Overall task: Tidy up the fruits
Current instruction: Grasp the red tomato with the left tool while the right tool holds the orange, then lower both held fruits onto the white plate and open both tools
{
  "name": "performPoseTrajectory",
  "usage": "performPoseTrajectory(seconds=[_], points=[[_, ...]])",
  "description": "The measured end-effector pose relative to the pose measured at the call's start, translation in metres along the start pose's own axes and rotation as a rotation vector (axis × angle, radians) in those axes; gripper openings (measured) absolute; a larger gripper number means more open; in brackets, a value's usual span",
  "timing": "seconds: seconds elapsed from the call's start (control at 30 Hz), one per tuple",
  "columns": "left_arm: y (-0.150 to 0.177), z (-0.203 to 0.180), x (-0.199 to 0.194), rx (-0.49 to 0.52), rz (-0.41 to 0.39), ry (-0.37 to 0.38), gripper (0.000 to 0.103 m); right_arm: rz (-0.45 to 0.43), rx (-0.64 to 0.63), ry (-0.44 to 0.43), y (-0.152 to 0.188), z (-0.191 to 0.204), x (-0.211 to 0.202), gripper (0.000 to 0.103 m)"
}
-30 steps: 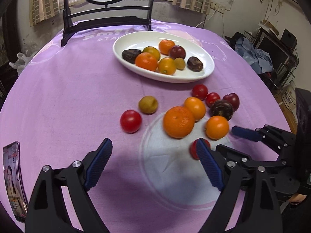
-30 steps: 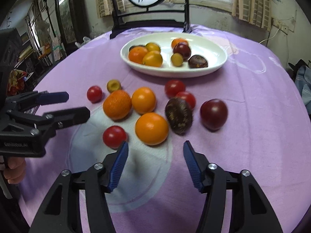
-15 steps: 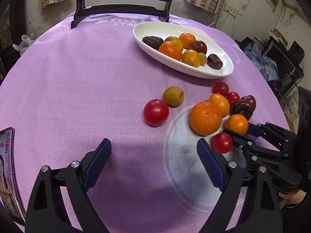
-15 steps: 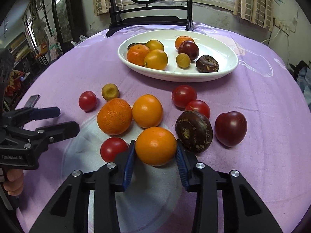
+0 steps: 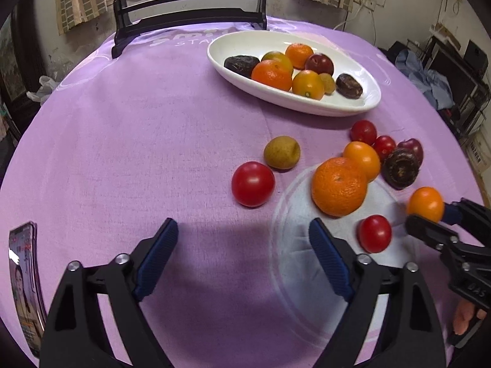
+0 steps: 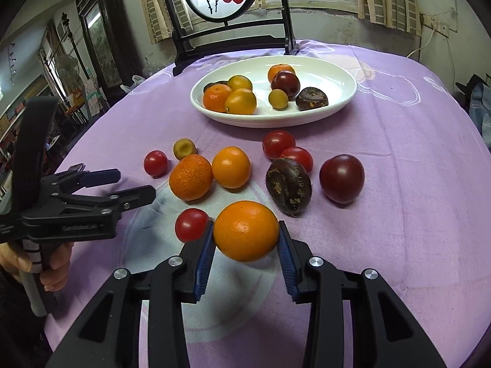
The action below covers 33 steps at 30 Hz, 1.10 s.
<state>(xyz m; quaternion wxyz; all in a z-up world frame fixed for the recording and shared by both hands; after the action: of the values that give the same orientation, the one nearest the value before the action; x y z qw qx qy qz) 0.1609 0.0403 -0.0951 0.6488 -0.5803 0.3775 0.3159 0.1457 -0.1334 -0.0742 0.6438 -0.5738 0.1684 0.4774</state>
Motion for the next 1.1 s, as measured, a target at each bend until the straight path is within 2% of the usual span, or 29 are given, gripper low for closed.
performPoseTrajectory(seconds=[0.17,0.27,0.3,0.53,0.67,0.87,1.1], points=[[-0.011,0.005,0.012,0.018,0.017,-0.032,0.069,-0.004,0.02,-0.013,0.0,-0.005,-0.001,0.04],[-0.021,0.006,0.015,0.017,0.006,-0.037,0.044,0.001,0.019,-0.014,0.0,-0.005,0.001,0.04],[-0.023,0.003,0.014,0.019,0.002,-0.023,0.028,0.0,0.02,-0.015,0.0,-0.006,0.0,0.04],[-0.02,-0.015,-0.006,0.027,-0.021,0.019,0.028,-0.038,0.025,-0.029,-0.003,-0.005,-0.01,0.04],[-0.028,-0.017,-0.036,0.045,-0.082,0.027,0.028,-0.096,0.051,-0.031,-0.013,-0.008,-0.026,0.04],[-0.059,-0.025,-0.081,0.09,-0.188,0.038,0.028,-0.187,0.014,-0.031,-0.042,0.0,-0.055,0.04],[-0.115,-0.034,-0.086,0.126,-0.254,0.03,0.028,-0.249,-0.071,-0.004,-0.092,0.013,-0.058,0.04]])
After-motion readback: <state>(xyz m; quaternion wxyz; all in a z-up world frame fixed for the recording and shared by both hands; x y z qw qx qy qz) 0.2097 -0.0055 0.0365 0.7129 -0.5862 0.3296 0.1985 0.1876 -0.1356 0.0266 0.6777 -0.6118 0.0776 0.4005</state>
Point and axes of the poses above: each gripper's, at about its wrist camera, not at the fingertips, and x roughly the way its jaws point, z to its left, y to its underside, the point moved 8 cm from there along x, roughly the way its jaws point, and after that the axes turned 9 degrees about x, right-handed, at the moved point
